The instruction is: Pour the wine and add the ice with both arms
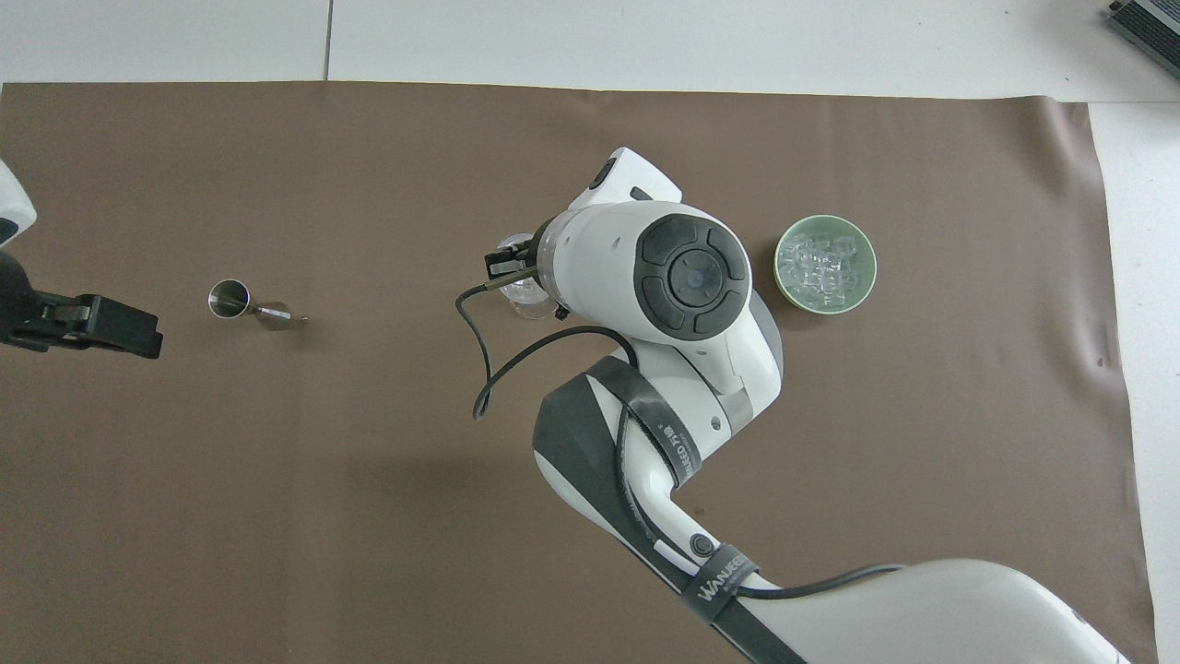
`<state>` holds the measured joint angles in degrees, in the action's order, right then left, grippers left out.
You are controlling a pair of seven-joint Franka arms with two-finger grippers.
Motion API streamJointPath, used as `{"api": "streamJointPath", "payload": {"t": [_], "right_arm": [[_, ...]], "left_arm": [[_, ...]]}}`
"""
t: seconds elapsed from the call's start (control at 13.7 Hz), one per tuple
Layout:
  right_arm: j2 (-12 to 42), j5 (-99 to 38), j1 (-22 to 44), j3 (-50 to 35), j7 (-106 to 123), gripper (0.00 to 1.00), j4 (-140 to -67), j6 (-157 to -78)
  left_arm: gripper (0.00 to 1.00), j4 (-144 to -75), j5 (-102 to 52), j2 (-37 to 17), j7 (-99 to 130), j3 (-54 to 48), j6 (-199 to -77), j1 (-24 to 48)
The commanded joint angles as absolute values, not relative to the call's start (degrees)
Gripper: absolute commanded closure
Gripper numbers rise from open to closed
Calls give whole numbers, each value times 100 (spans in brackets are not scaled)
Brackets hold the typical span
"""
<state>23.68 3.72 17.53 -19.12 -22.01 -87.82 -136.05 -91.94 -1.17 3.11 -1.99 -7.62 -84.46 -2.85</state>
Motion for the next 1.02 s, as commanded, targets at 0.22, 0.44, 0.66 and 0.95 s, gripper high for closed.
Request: {"api": "streamJointPath", "payload": {"t": [0.22, 0.44, 0.66, 0.95], "right_arm": [[2452, 606, 1670, -1978, -2039, 69, -8614, -13588], [2417, 677, 1635, -1969, -1995, 68, -8464, -13291], [2225, 624, 1355, -1977, -1575, 63, -8455, -12825], [1961, 554, 1046, -1986, -1204, 59, -8464, -12218]], "left_arm": [[0, -9255, -220, 475, -352, -756, -8648, -387], [0, -9211, -220, 475, -316, -773, -8648, -378], [0, -9202, -220, 492, -281, -765, -8648, -387], [0, -9114, -220, 492, -281, -773, -8648, -378]]}}
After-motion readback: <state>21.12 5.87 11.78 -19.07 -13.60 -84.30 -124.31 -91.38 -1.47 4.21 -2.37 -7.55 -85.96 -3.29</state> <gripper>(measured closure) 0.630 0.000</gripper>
